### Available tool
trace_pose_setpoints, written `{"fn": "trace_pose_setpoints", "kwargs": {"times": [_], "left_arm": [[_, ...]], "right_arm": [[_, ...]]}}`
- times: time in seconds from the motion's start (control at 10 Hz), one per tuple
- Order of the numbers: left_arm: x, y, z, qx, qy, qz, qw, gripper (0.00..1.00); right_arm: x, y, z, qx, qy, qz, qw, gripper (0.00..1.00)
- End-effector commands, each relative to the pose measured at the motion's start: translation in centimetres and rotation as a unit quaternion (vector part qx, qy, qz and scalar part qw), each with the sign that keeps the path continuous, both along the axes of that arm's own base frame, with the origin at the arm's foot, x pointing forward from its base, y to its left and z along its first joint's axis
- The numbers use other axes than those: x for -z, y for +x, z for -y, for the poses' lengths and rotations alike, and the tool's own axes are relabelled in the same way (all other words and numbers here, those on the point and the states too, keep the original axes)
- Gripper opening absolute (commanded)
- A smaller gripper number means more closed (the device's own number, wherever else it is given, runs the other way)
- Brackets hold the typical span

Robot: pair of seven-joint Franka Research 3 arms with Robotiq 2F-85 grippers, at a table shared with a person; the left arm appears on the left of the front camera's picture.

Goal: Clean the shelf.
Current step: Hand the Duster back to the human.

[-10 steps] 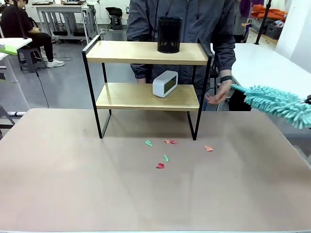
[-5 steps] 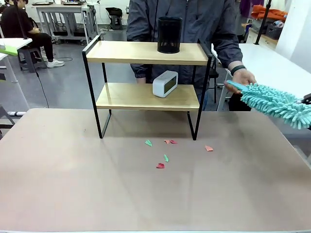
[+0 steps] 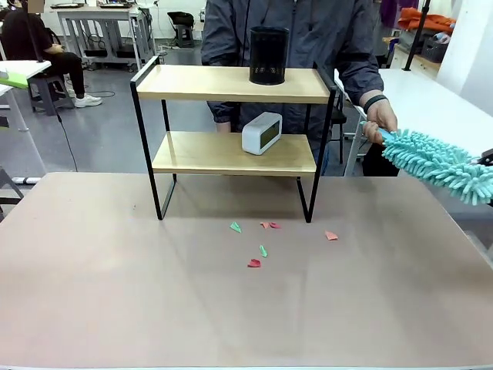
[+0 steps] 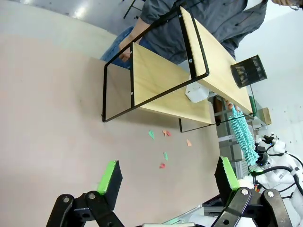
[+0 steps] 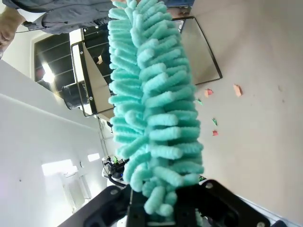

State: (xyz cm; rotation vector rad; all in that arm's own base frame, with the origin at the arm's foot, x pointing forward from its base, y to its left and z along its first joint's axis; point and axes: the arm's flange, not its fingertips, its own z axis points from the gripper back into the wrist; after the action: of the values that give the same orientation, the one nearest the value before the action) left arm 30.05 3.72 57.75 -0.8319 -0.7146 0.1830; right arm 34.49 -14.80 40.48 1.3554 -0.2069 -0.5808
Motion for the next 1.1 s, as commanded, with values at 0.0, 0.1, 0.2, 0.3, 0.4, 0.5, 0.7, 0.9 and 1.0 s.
{"fn": "trace_pose_setpoints", "kwargs": {"times": [0.0, 0.1, 0.2, 0.3, 0.4, 0.5, 0.7, 0.9, 1.0], "left_arm": [[0.0, -0.1, -0.1, 0.0, 0.0, -0.005, 1.0, 1.0], [0.0, -0.1, -0.1, 0.0, 0.0, -0.005, 1.0, 1.0], [0.0, -0.1, -0.1, 0.0, 0.0, -0.005, 1.0, 1.0], [0.0, -0.1, -0.1, 0.0, 0.0, -0.005, 1.0, 1.0], [0.0, -0.1, -0.1, 0.0, 0.0, -0.005, 1.0, 1.0], [0.0, -0.1, -0.1, 0.0, 0.0, -0.005, 1.0, 1.0], [0.0, -0.1, -0.1, 0.0, 0.0, -0.005, 1.0, 1.0], [0.0, -0.1, -0.1, 0.0, 0.0, -0.005, 1.0, 1.0], [0.0, -0.1, -0.1, 0.0, 0.0, -0.005, 1.0, 1.0]], "right_arm": [[0.0, 0.0, 0.0, 0.0, 0.0, 0.0, 1.0, 0.17], [0.6, -0.2, -0.2, -0.029, 0.008, 0.004, 1.0, 0.33], [1.0, -0.3, -0.2, -0.037, 0.002, 0.001, 0.999, 0.74], [0.9, -0.3, -0.1, -0.034, 0.004, 0.002, 0.999, 0.9], [0.7, -0.4, -0.2, -0.033, 0.004, 0.009, 0.999, 1.0], [0.6, -0.4, -0.1, -0.031, 0.006, 0.011, 0.999, 1.0], [0.3, -1.1, 0.5, -0.026, 0.021, 0.024, 0.999, 1.0], [-0.4, -2.1, 0.8, -0.035, 0.03, 0.041, 0.998, 1.0], [-1.0, -3.0, 0.8, -0.058, 0.039, 0.053, 0.996, 1.0]]}}
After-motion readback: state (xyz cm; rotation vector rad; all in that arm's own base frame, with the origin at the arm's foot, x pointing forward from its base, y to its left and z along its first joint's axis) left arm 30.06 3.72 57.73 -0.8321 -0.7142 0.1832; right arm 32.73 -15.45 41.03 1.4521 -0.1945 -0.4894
